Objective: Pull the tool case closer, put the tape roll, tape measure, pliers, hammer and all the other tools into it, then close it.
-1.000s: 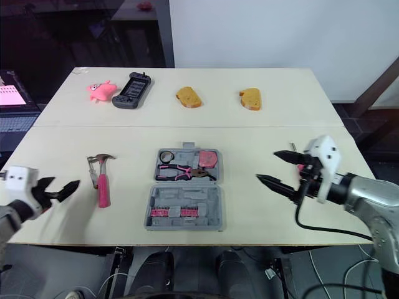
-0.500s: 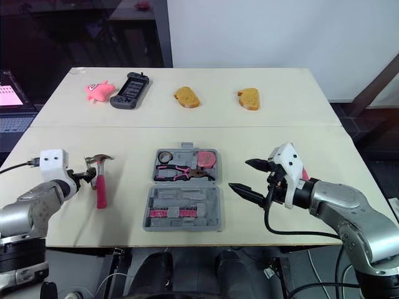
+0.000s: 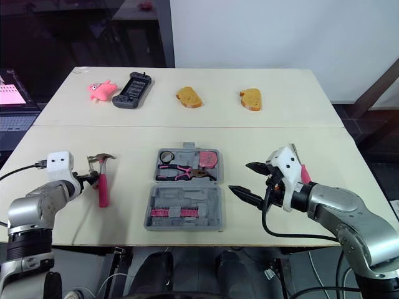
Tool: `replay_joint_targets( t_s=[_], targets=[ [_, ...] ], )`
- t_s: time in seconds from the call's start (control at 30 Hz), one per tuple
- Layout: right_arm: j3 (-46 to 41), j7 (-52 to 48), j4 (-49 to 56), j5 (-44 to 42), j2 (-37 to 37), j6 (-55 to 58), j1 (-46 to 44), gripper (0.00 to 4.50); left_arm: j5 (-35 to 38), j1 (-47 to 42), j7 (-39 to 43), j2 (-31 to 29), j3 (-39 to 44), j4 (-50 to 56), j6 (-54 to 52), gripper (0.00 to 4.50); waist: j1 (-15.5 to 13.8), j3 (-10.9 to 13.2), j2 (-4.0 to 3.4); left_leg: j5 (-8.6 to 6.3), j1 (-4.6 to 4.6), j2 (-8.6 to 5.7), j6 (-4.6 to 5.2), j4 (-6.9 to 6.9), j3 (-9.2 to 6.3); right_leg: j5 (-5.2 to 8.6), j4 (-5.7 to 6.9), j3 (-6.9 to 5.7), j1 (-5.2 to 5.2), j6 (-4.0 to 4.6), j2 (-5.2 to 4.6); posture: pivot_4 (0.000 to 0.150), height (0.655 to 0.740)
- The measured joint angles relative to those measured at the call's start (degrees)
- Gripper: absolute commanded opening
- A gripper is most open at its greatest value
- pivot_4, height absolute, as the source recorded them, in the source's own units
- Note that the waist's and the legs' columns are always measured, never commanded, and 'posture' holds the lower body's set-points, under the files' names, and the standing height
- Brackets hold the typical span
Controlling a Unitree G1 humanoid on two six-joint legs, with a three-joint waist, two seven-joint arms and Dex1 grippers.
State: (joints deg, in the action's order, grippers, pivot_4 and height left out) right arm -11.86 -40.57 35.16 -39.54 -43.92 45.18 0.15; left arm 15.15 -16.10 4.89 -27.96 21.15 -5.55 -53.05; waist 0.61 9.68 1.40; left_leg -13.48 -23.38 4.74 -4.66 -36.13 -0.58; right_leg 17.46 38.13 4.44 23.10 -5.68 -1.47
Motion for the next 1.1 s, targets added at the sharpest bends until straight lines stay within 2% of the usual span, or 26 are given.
replay_joint_targets(
  t_s=[0.1, 0.17, 0.2, 0.33, 0.67, 0.9, 1.1],
  targets=[
    [0.0, 0.19, 0.15, -0.01, -0.02, 0.04, 0.14, 4.5, -0.17, -0.16, 0.11, 0.4, -0.01, -0.2, 0.19, 3.61, 0.01, -0.01, -0.01, 0.0, 0.01, 0.0, 0.0, 0.0, 0.0, 0.0, 0.0, 0.0, -0.01, 0.0, 0.0, 0.15, 0.74],
    [0.0, 0.41, 0.18, -0.01, -0.02, 0.08, 0.13, 4.5, -0.09, -0.39, 0.4, 1.1, -0.06, -0.24, 0.33, 2.7, 0.02, -0.01, -0.02, 0.0, 0.01, 0.0, 0.0, 0.0, 0.0, 0.0, 0.0, 0.0, -0.02, 0.0, 0.0, 0.15, 0.74],
    [0.0, 0.52, 0.22, -0.01, -0.02, 0.09, 0.13, 4.5, 0.01, -0.44, 0.7, 1.25, -0.19, -0.24, 0.44, 2.09, 0.08, -0.01, -0.02, 0.0, 0.03, 0.0, 0.0, 0.01, 0.0, 0.0, 0.01, 0.0, -0.02, 0.0, 0.0, 0.15, 0.74],
    [0.03, 0.92, 0.4, 0.04, -0.02, 0.09, 0.59, 4.5, -0.23, -0.9, 0.62, 1.32, 0.02, -1.13, 0.97, 0.07, 0.2, -0.02, -0.03, 0.0, 0.04, 0.0, 0.0, 0.02, 0.0, 0.0, 0.01, 0.0, -0.02, 0.0, 0.01, 0.15, 0.74],
    [0.17, 1.45, 0.46, 0.71, -0.06, 0.07, 1.77, 4.5, -0.17, -1.69, 0.71, 0.86, 0.98, -2.73, 0.98, 0.02, 0.28, -0.03, -0.06, 0.0, 0.06, 0.01, 0.0, 0.03, -0.01, 0.0, 0.02, 0.0, -0.03, -0.01, 0.02, 0.15, 0.74],
    [0.45, 1.99, 0.52, 1.22, -0.36, 0.35, 2.28, 4.5, 0.27, 7.9, 1.05, -1.05, 3.07, 7.88, -4.34, 0.02, 0.62, -0.04, -0.06, 0.0, 0.06, 0.02, 0.0, 0.07, 0.0, 0.0, 0.01, 0.02, 0.0, 0.0, 0.01, 0.15, 0.74],
    [0.93, 2.36, 0.66, 1.15, -0.38, 1.33, 1.97, 4.5, 1.53, 16.08, 5.33, -4.67, 4.12, 15.53, -8.76, 0.02, 0.45, -0.04, -0.05, 0.0, 0.06, 0.01, 0.0, 0.06, 0.0, 0.03, 0.0, 0.02, 0.01, 0.05, 0.0, 0.15, 0.74]
  ],
)
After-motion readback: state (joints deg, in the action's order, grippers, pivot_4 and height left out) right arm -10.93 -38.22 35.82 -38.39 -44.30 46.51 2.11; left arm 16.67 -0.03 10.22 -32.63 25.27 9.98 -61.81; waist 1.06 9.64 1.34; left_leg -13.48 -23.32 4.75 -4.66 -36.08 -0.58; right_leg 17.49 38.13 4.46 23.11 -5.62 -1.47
